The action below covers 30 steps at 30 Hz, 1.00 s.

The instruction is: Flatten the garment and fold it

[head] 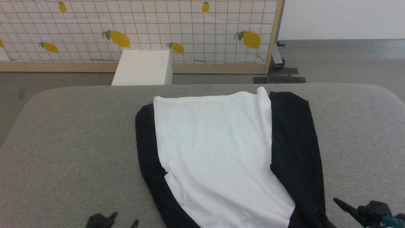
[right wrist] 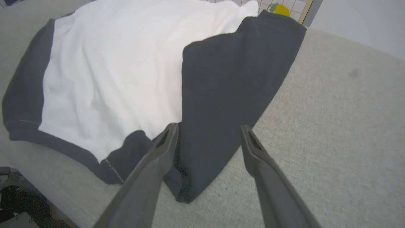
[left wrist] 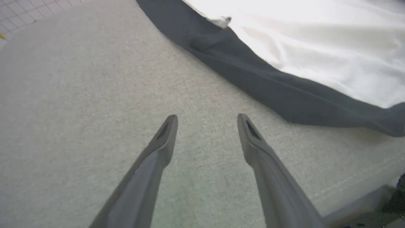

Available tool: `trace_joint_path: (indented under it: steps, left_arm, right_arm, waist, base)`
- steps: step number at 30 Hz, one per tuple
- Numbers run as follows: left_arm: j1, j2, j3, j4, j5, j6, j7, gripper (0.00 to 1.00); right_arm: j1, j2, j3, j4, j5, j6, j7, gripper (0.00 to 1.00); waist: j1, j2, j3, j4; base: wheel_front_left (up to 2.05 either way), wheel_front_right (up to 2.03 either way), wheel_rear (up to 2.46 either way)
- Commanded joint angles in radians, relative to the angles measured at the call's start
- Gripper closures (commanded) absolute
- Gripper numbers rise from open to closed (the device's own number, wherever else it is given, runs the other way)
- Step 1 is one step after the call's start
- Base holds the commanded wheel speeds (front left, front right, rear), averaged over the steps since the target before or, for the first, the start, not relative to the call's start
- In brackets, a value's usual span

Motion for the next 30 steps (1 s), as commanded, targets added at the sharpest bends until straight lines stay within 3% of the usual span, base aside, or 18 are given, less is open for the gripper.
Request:
trace_joint_path:
  steps: [1,4,7,12,17,22,24,30]
  left_arm:
    - [-0.039,0.026,0.029,-0.010,0.017,0.017,-0.017,0.00]
    - [-0.092,0.065,0.079,-0.011,0.050,0.033,-0.038,0.00]
    - [-0.150,0.065,0.148,-0.001,0.046,0.033,-0.052,0.00]
    - [-0.294,0.043,0.243,0.057,0.081,0.022,-0.061,0.00]
    - [-0.459,0.006,0.307,0.139,0.074,-0.006,-0.040,0.00]
    - [-0.636,-0.032,0.318,0.250,0.064,-0.058,0.066,0.00]
    - [-0.718,-0.048,0.297,0.310,0.072,-0.100,0.142,0.00]
    - [-0.894,-0.113,0.237,0.482,0.049,-0.214,0.393,0.00]
  right_arm:
    - [0.010,0.014,-0.029,-0.031,-0.021,-0.002,-0.012,0.00]
    - [0.012,0.040,-0.111,-0.107,-0.058,-0.002,-0.022,0.00]
    - [0.015,0.088,-0.207,-0.185,-0.091,-0.002,-0.035,0.00]
    - [0.018,0.227,-0.381,-0.317,-0.162,-0.002,-0.075,0.00]
    - [0.008,0.367,-0.475,-0.422,-0.196,-0.002,-0.105,0.00]
    - [-0.018,0.460,-0.513,-0.500,-0.211,-0.002,-0.116,0.00]
    - [-0.039,0.489,-0.521,-0.536,-0.217,-0.002,-0.116,0.00]
    - [-0.088,0.502,-0.507,-0.567,-0.238,-0.002,-0.117,0.00]
  waist:
    - [0.0001,0.0000,-0.006,0.001]
    - [0.0001,0.0000,0.001,-0.003]
    - [0.0001,0.0000,0.018,-0.009]
    - [0.0001,0.0000,0.082,-0.029]
    - [0.0001,0.0000,0.174,-0.058]
    - [0.0001,0.0000,0.270,-0.089]
    - [0.0001,0.0000,0.312,-0.104]
    - [0.0001,0.0000,0.413,-0.144]
  base:
    - [0.00,0.00,0.00]
    - [0.00,0.00,0.00]
    - [0.00,0.00,0.00]
    - [0.00,0.00,0.00]
    - [0.00,0.00,0.00]
    - [0.00,0.00,0.00]
    - [0.00,0.00,0.00]
    - [0.00,0.00,0.00]
